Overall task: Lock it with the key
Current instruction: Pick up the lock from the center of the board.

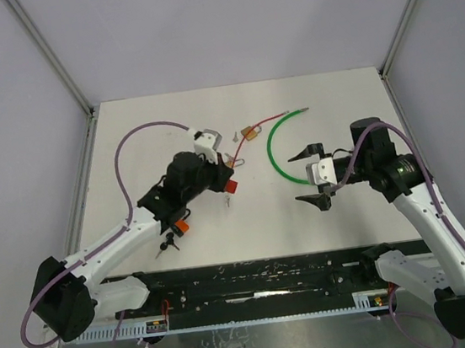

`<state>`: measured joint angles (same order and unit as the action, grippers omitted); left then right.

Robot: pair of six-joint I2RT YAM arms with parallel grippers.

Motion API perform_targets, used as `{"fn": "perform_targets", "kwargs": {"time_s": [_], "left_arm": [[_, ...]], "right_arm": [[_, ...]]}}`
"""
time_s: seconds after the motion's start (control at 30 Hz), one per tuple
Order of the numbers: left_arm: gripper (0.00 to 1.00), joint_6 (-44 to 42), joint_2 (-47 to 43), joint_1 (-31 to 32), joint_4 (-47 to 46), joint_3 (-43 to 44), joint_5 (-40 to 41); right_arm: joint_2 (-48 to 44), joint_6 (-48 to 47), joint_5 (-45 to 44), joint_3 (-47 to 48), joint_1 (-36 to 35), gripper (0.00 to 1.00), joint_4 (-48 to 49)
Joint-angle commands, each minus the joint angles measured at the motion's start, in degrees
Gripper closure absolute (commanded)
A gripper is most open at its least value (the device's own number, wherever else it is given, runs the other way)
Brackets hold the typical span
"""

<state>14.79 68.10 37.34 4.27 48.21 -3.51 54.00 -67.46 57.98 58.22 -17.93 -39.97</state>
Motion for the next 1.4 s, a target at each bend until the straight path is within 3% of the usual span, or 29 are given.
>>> {"fn": "perform_targets", "kwargs": {"time_s": [0.0,0.4,0.57,0.9,1.1,1.27,1.37], "left_arm": [[1.00,-10.7,0.8,6.0,-23.2,-3.3,8.6],[1.00,-32.2,15.2,14.1,-42.3,-5.4,17.1],[1.00,-38.4,18.7,17.5,-46.6,-6.2,22.4],[1.00,-40.7,18.9,18.9,-52.1,-9.1,23.7],[1.00,-41.4,19.3,19.3,-53.2,-9.3,25.3],[1.00,-41.4,19.7,19.6,-53.4,-9.2,25.8],[0.97,-40.0,19.2,19.7,-53.4,-9.4,26.5]], "right_arm": [[0.1,-5.1,-1.3,5.0,1.4,0.02,-4.0],[13.6,-6.8,-11.9,23.9,2.3,0.13,-15.0],[19.4,-0.3,-24.0,24.2,0.0,0.16,-10.5],[27.5,12.8,-27.4,21.8,-0.2,0.30,-5.7],[26.1,14.5,-25.8,18.7,-0.2,0.53,-4.2],[24.2,16.9,-22.8,14.2,-0.3,0.95,0.1],[22.7,17.8,-20.0,12.5,-0.1,1.00,1.7]]}}
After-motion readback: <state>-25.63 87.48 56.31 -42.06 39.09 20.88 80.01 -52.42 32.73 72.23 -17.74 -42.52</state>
